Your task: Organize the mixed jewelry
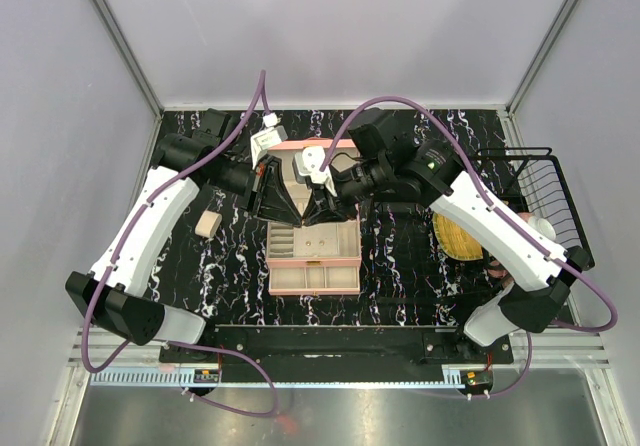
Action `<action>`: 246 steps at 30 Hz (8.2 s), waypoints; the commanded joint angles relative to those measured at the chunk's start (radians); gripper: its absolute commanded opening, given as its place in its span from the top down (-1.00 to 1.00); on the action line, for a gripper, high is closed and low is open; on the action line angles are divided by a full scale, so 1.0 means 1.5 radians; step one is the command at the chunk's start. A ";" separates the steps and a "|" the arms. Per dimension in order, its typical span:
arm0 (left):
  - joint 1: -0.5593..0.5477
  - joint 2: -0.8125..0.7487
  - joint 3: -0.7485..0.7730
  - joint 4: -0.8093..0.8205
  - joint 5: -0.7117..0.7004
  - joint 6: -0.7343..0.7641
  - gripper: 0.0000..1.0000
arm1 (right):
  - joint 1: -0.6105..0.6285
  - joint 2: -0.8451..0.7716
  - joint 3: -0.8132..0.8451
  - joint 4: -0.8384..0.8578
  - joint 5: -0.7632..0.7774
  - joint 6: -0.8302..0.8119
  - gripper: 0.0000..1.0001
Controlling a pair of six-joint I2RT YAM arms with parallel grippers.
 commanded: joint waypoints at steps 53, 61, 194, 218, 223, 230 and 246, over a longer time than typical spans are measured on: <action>-0.030 -0.217 -0.208 0.491 -0.317 -0.198 0.13 | 0.015 -0.029 -0.025 0.096 0.135 0.119 1.00; -0.036 -0.214 -0.222 0.491 -0.310 -0.196 0.53 | 0.015 -0.031 -0.029 0.101 0.141 0.122 1.00; -0.090 -0.045 -0.422 0.642 -1.009 -0.560 1.00 | -0.176 -0.078 -0.172 0.295 0.450 0.152 -0.24; -0.143 -0.062 -0.504 0.723 -1.099 -0.547 1.00 | -0.176 -0.058 -0.183 0.298 0.447 0.154 -0.25; -0.147 -0.054 -0.496 0.723 -1.105 -0.548 1.00 | -0.176 -0.057 -0.183 0.298 0.445 0.154 -0.25; -0.152 -0.032 -0.480 0.717 -1.112 -0.560 1.00 | -0.177 -0.056 -0.186 0.300 0.444 0.152 -0.25; -0.162 0.020 -0.440 0.700 -1.127 -0.568 1.00 | -0.176 -0.068 -0.197 0.299 0.445 0.144 -0.25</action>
